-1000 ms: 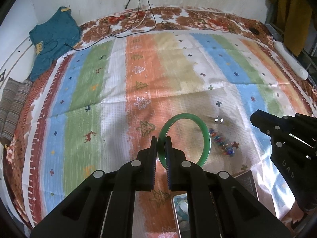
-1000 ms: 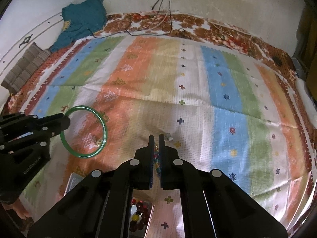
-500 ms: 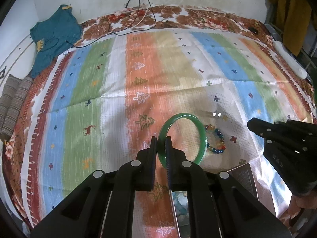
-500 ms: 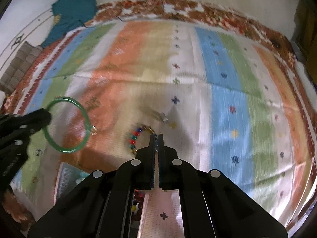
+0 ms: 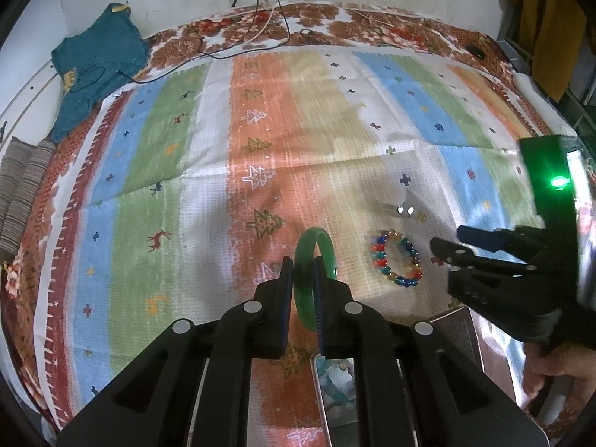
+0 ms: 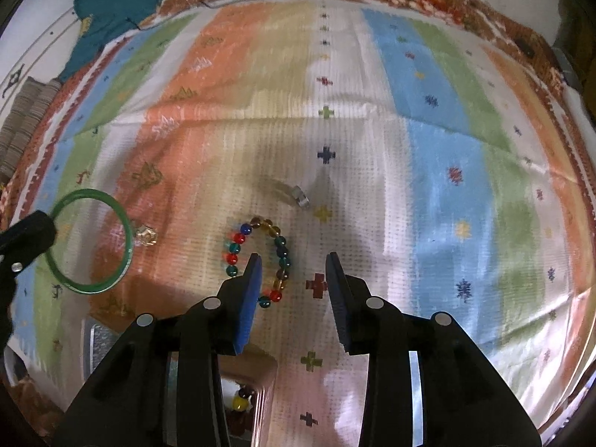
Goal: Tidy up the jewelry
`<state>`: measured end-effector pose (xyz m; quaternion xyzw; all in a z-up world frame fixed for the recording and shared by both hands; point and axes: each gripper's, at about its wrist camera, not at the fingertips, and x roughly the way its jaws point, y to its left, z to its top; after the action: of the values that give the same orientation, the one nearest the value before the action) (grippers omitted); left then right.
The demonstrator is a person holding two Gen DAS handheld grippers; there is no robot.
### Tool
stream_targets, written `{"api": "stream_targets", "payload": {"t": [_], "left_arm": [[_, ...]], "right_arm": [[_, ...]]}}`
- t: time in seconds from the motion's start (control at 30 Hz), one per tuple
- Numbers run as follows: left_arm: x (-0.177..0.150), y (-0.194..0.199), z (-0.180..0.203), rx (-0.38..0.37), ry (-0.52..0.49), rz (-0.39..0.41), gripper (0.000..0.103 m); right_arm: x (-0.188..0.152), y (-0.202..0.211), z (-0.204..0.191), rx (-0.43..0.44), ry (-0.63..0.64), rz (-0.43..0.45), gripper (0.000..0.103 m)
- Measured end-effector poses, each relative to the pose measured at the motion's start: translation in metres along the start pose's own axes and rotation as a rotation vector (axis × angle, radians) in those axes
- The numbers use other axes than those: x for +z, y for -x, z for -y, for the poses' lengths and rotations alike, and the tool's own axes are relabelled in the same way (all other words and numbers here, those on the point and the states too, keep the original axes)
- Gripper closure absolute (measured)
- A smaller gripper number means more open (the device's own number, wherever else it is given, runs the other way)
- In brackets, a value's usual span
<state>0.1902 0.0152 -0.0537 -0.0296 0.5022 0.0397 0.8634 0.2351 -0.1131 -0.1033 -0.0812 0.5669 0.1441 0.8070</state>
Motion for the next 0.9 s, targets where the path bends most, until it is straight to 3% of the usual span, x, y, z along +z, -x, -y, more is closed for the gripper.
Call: {"api": "stream_targets", "payload": {"t": [0.47, 0.57, 0.63, 0.9], "left_arm": [[0.004, -0.009, 0.001, -0.005, 0.002, -0.016, 0.093], [0.004, -0.011, 0.002, -0.003, 0.002, -0.019, 0.093], [0.004, -0.011, 0.002, -0.003, 0.001, -0.019, 0.093], [0.005, -0.006, 0.000, -0.005, 0.010, -0.004, 0.093]], "right_arm": [[0.002, -0.049, -0.007, -0.028, 0.024, -0.098, 0.068], [0.004, -0.053, -0.007, -0.040, 0.034, -0.097, 0.077], [0.005, -0.055, -0.009, -0.035, 0.041, -0.095, 0.091], [0.004, -0.047, -0.009, -0.024, 0.049, -0.056, 0.093]]}}
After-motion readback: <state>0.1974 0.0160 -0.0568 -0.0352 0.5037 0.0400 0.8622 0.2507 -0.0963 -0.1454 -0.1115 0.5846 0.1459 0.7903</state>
